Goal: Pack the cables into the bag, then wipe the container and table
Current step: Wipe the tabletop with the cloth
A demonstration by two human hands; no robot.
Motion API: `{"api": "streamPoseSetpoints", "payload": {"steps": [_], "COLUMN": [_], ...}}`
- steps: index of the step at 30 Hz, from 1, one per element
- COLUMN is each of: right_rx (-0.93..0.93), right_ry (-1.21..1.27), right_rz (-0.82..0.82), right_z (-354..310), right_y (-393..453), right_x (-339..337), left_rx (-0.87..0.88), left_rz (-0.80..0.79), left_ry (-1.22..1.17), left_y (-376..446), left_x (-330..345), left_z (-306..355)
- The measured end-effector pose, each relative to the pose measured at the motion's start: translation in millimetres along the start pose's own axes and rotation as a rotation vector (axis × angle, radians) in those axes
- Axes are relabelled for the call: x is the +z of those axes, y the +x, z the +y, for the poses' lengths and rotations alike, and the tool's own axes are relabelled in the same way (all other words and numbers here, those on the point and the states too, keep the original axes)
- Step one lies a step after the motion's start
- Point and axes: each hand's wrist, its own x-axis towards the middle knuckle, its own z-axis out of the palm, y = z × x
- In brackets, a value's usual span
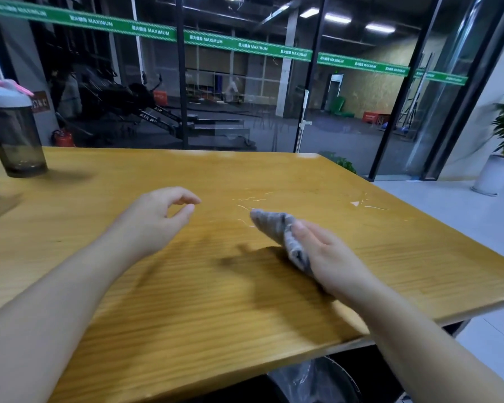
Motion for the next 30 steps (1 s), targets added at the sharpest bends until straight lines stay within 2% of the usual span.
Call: {"api": "streamPoseSetpoints", "payload": {"steps": [3,6,8,12,18,26,30], "right_rx": [-0.191,-0.388,-0.473,-0.468,-0.311,0.092,0.199], "right_ry": [-0.141,-0.464,-0.668,-0.807,-0.888,-0.98,-0.93], "right_rz": [-0.227,-0.504,-0.594,-0.687,-0.562,-0.334,-0.228], "right_z": [-14.4,-24.5,-31.1,-36.3,-23.7,43.3,62.4], "right_y": [-4.7,-3.8,2.9,20.0,63.1,106.6,134.5], "right_x": [48.1,95.7,109.4,118.8,122.4,26.8,4.1], "left_rx": [-0.036,-0.068,-0.07,-0.071,-0.076,-0.165,-0.177], "left_rz": [0.068,0.112,0.134,0.184,0.173,0.121,0.086], "left_ry": [-0.056,-0.109,-0.13,-0.18,-0.2,-0.27,-0.275], "left_y": [-0.9,-2.1,-2.2,-1.6,-1.8,-4.8,-4.7], "left_x": [0.3,-5.6,-10.8,-17.2,-14.6,-8.4,-2.2], "left_z": [-15.8,-28.0,-33.0,-33.2,-27.5,-29.8,-28.0]}}
